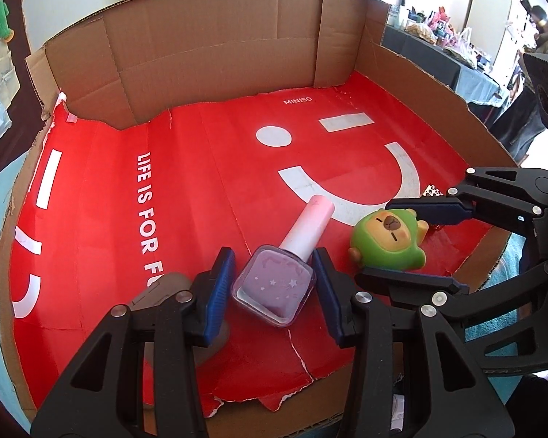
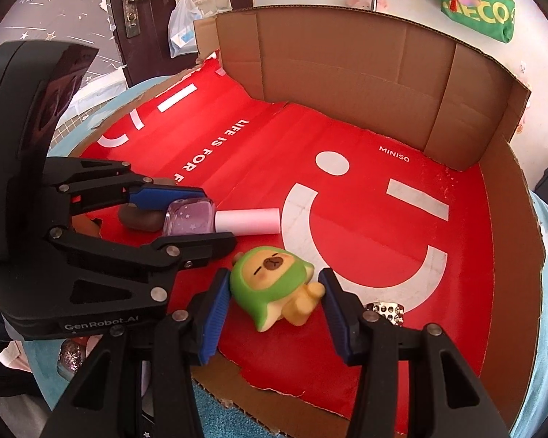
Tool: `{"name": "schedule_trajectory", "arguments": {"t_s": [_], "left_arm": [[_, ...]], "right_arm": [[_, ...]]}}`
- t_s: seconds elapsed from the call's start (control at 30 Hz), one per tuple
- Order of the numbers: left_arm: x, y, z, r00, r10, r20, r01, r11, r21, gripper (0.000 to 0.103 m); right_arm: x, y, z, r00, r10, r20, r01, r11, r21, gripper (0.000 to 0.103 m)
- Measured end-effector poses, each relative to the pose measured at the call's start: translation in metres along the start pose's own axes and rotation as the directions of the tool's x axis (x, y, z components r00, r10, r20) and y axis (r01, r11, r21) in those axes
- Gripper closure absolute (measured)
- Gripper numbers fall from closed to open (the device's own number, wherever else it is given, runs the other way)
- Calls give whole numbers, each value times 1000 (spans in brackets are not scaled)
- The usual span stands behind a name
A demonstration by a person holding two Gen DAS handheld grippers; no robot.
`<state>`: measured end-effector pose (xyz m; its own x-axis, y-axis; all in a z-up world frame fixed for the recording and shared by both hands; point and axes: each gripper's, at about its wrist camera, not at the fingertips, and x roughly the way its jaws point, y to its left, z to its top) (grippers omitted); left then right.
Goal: Organize rigid objects
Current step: 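Lower the nail polish and green toy into the box and open both tools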
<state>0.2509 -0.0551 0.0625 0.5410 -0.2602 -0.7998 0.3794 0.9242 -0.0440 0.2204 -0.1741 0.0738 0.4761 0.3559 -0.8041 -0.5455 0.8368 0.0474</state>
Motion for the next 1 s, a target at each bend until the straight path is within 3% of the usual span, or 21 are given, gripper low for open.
{"name": "schedule_trajectory", "arguments": {"t_s": [0.27, 0.5, 0.7, 0.8, 1.0], "left_arm": [[-7, 5, -1, 1000, -13, 25, 13, 1000, -17, 53], [-15, 10, 0, 998, -18, 59, 20, 999, -43, 38], [-31, 9, -4, 995, 8, 94, -4, 999, -43, 38], [-44, 10, -8, 992, 10, 122, -3, 998, -63, 29], [-82, 6, -20, 976, 18, 218, 1, 996, -84, 24]], "right_arm": [[0, -1, -1, 1000, 5, 1, -5, 1000, 8, 51], [-3, 1, -1, 1000, -11, 8, 11, 1000, 3, 50], [-15, 3, -3, 999, -24, 27, 24, 1000, 11, 43], [-26, 5, -4, 998, -35, 46, 35, 999, 15, 42], [-59, 9, -12, 992, -52, 117, 46, 998, 46, 33]]}}
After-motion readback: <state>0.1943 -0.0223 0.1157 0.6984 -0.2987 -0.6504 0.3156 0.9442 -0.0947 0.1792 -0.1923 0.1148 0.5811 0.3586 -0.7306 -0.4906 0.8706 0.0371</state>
